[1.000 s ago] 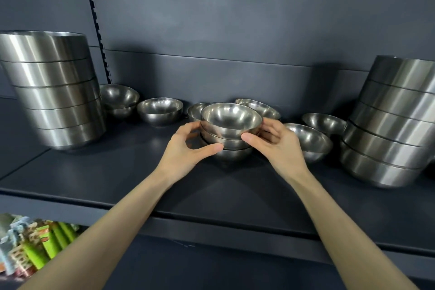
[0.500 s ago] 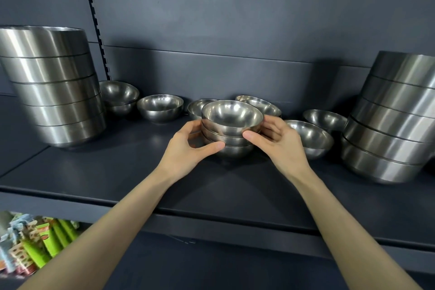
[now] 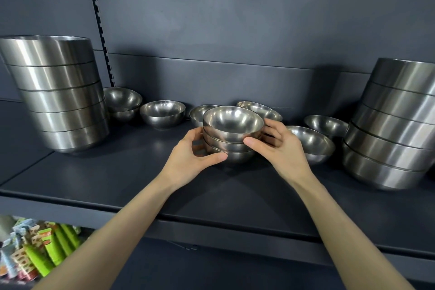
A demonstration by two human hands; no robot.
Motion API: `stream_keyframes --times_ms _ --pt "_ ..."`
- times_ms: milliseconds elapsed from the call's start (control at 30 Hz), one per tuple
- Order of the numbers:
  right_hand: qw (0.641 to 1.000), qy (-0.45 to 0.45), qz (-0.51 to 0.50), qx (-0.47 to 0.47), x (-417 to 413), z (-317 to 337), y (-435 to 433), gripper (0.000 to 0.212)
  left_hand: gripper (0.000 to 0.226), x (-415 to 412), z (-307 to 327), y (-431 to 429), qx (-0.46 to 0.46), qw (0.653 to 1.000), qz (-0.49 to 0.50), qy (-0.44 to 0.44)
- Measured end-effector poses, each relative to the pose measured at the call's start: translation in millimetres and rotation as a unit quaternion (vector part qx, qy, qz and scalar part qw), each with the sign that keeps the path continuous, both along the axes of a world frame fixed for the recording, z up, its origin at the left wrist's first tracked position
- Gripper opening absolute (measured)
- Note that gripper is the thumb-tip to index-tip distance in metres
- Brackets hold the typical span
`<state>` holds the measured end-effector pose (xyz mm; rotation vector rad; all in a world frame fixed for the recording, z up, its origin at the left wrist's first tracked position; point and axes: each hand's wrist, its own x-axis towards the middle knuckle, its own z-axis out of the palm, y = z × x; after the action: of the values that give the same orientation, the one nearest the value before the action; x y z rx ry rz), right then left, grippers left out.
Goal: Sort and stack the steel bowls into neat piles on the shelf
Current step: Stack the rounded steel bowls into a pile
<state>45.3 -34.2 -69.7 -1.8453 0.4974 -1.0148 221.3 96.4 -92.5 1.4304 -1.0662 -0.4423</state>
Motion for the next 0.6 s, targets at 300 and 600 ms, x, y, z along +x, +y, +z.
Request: stream_keyframes --times_ms 300,600 --pt "1.000 0.017 -0.001 0.001 0.9 -1.4 -0.7 0.071 0.064 -2.9 2.1 0.9 0.005 1.000 -0.002 -0.008" --pt "1.000 -0.007 0.004 -0.003 -1.7 7.1 2.9 0.063 0.060 -10.3 10.2 5.8 -0.018 1.000 0.015 0.000"
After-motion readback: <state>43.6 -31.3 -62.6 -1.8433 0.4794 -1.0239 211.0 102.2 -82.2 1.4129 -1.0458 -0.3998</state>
